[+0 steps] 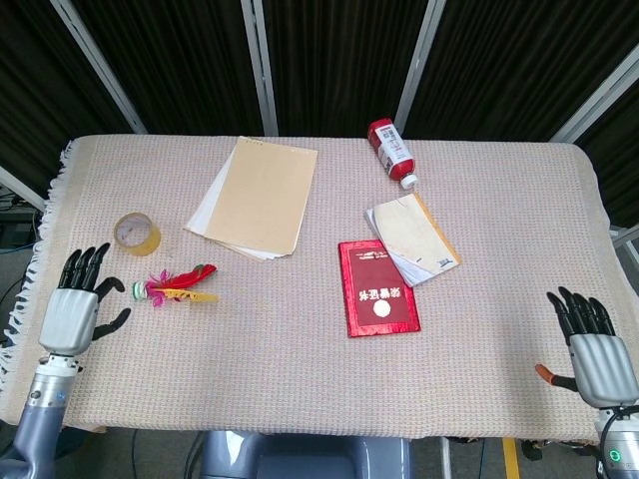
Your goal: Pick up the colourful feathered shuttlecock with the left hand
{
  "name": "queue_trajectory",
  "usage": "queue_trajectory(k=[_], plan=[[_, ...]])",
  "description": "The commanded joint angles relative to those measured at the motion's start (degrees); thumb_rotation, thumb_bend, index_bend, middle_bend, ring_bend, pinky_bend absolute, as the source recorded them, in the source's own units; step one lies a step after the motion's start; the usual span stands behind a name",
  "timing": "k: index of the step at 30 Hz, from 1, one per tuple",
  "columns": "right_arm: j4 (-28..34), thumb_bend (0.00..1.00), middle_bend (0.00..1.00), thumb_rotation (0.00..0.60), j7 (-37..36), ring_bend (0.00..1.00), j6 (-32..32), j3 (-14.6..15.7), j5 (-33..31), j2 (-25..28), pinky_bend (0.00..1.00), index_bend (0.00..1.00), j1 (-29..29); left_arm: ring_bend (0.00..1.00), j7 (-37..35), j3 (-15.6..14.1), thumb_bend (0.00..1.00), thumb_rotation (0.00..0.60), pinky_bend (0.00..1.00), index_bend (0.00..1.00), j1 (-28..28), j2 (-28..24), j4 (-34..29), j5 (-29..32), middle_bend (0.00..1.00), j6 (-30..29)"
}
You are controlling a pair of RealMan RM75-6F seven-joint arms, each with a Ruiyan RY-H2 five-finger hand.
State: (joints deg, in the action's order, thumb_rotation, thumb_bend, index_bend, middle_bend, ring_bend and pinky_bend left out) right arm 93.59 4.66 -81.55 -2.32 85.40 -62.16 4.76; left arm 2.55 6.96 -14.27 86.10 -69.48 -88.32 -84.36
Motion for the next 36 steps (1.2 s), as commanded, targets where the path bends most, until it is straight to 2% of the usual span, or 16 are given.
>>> queue_trajectory(k=[1,10,17,24,28,36], plan=[[-0.32,0.0,0.0,0.6,-0.01,0.0,0.77,-0.07,-0.34,-0.05,0.0,0.0,0.44,0.0,-1.27,1.75,0.22,0.6,0.0,0.47,-2.28,4.02,5.03,2.27,0.0,2.37],[-1.41,0.0,0.0,0.6,-1.65,0.0,2.14,-0.62,-1.52,0.08,0.0,0.0,1.18,0.0,-2.06,2.02,0.19,0.6,0.0,0.47,-6.98,10.5,12.23,4.61,0.0,9.6],[-3.86,0.0,0.0,0.6,-2.69,0.0,3.53,-0.7,-3.3,0.14,0.0,0.0,1.27,0.0,-0.34,2.02,0.14,0.6,0.0,0.41,-8.97,13.86,14.88,5.06,0.0,10.85],[-4.81,0.0,0.0,0.6,-6.2,0.0,1.95,-1.01,-2.6,0.55,0.0,0.0,0.69,0.0,-1.51,1.58,0.13,0.6,0.0,0.39,-9.34,14.93,17.58,6.36,0.0,12.67],[-5.25,0.0,0.0,0.6,-5.55,0.0,1.52,-0.72,-2.17,0.19,0.0,0.0,0.47,0.0,-2.7,1.63,0.13,0.6,0.0,0.39,-10.21,15.91,19.68,7.94,0.0,16.09],[-4.9,0.0,0.0,0.6,-3.81,0.0,2.04,-0.38,-2.07,-0.11,0.0,0.0,0.65,0.0,-6.71,1.07,0.13,0.6,0.0,0.39,-12.91,18.91,23.74,6.6,0.0,17.55]])
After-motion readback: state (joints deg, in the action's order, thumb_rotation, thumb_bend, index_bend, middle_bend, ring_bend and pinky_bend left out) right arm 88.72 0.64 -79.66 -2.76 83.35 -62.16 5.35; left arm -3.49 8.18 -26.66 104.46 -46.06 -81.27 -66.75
